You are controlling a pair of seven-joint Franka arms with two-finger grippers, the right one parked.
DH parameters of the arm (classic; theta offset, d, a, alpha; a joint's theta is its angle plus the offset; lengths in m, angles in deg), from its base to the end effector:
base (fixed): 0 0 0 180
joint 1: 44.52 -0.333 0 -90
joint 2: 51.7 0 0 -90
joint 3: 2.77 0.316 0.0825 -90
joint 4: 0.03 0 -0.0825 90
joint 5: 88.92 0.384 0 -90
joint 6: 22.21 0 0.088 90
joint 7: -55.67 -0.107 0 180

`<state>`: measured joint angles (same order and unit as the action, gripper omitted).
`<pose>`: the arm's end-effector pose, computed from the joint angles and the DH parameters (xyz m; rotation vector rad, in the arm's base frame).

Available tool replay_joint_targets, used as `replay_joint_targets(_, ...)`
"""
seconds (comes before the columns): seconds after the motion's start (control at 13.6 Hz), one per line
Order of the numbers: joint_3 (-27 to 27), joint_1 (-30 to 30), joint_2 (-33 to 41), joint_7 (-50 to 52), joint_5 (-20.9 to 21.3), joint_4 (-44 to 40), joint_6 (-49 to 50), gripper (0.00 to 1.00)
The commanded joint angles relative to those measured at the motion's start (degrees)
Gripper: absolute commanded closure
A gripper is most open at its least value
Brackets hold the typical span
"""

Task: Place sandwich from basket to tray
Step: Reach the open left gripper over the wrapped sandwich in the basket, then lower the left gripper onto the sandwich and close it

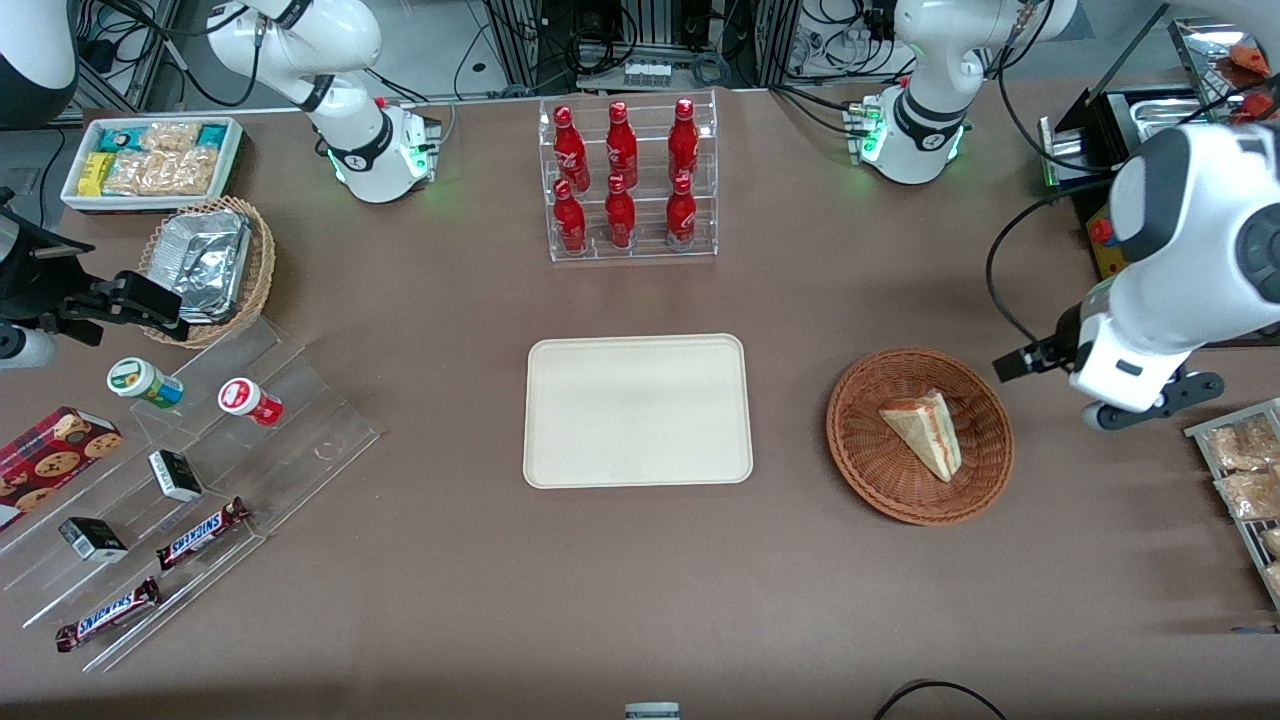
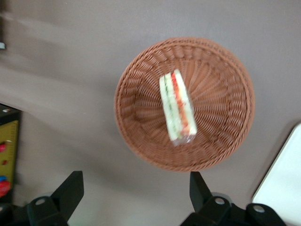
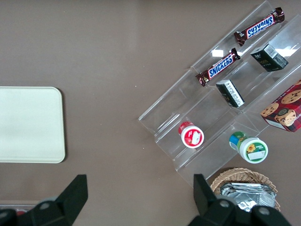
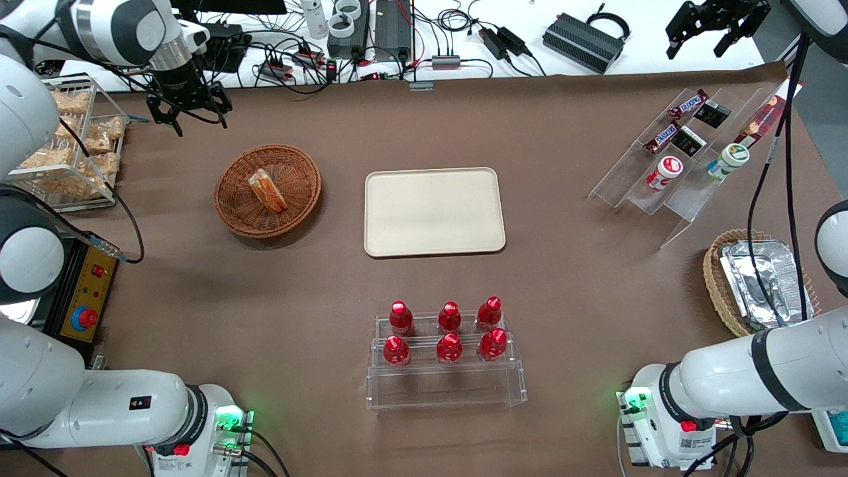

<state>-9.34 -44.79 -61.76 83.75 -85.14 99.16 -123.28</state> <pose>0.5954 -0.0562 0.4633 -3.0022 -0.5513 0.1869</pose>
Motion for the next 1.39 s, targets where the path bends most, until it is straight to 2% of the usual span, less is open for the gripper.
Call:
replay_joint_targets(0.0,-0.47,0.27,-0.58,7.32,0.17,3.18,-5.69,0.00)
replay_joint_targets(0.44,-1.77,0.89,-0.40,17.08,0.43,13.74,-20.82,0.00)
replay_joint_targets(0.73,-2.22,0.89,-1.27,17.80,0.52,19.36,-29.16,0.00)
replay_joint_targets(1.32,-2.31,0.89,-6.89,17.62,0.88,19.90,-33.84,0.00)
